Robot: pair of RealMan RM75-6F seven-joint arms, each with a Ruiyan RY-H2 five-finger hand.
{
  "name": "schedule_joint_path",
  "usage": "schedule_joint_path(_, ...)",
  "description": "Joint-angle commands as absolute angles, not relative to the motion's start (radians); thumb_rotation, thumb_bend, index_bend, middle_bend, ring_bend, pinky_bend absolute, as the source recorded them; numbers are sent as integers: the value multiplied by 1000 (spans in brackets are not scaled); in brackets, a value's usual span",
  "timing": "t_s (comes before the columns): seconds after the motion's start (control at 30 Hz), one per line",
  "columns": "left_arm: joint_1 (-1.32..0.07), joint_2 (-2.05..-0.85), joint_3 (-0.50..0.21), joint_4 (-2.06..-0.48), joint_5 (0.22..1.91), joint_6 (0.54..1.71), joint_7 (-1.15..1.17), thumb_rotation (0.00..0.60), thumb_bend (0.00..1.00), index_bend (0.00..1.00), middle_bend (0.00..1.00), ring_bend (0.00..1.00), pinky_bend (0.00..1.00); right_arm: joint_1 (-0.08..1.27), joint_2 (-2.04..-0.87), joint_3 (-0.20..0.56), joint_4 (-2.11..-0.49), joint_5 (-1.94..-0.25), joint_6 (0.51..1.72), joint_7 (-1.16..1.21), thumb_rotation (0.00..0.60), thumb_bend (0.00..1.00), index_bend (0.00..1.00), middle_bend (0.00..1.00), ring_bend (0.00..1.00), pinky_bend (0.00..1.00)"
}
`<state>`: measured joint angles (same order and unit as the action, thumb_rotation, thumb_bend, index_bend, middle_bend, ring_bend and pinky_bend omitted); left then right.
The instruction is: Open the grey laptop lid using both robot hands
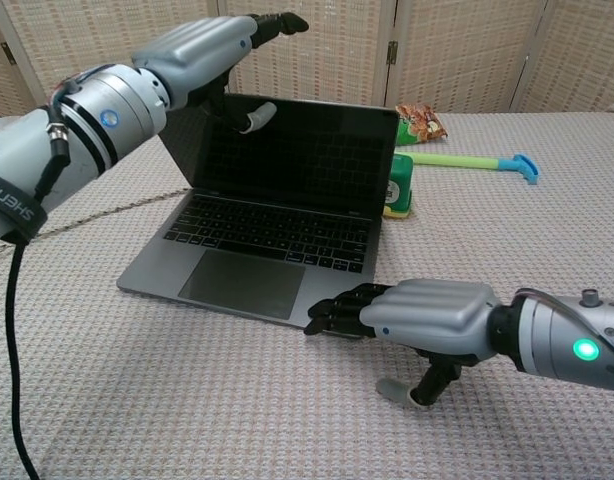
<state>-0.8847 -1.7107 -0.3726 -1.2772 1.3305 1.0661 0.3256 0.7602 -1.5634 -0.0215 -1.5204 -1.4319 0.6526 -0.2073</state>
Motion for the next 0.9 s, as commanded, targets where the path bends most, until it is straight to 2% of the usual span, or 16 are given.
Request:
schedule_joint_path(0.03,-905,-1704,-384,-1275,1302,1046,353,600,501,45,86,0,0,763,-1567,-23,-1518,-1421,651,-217,600,554,0,0,0,0)
schedule_joint_path(0.5,-995,-1662,-423,-1298,1120,941,498,600,475,0,10,0,0,773,-1574,-25,-1525,-1393,664,-237,600,554,0,0,3,0)
schedule_joint_path(0.9,-1084,-1644,-470,-1269,893,888,590,600,425,0,0,0,0,780,-1577,-31,-1526,-1366,664,-259,600,554,0,0,2,0)
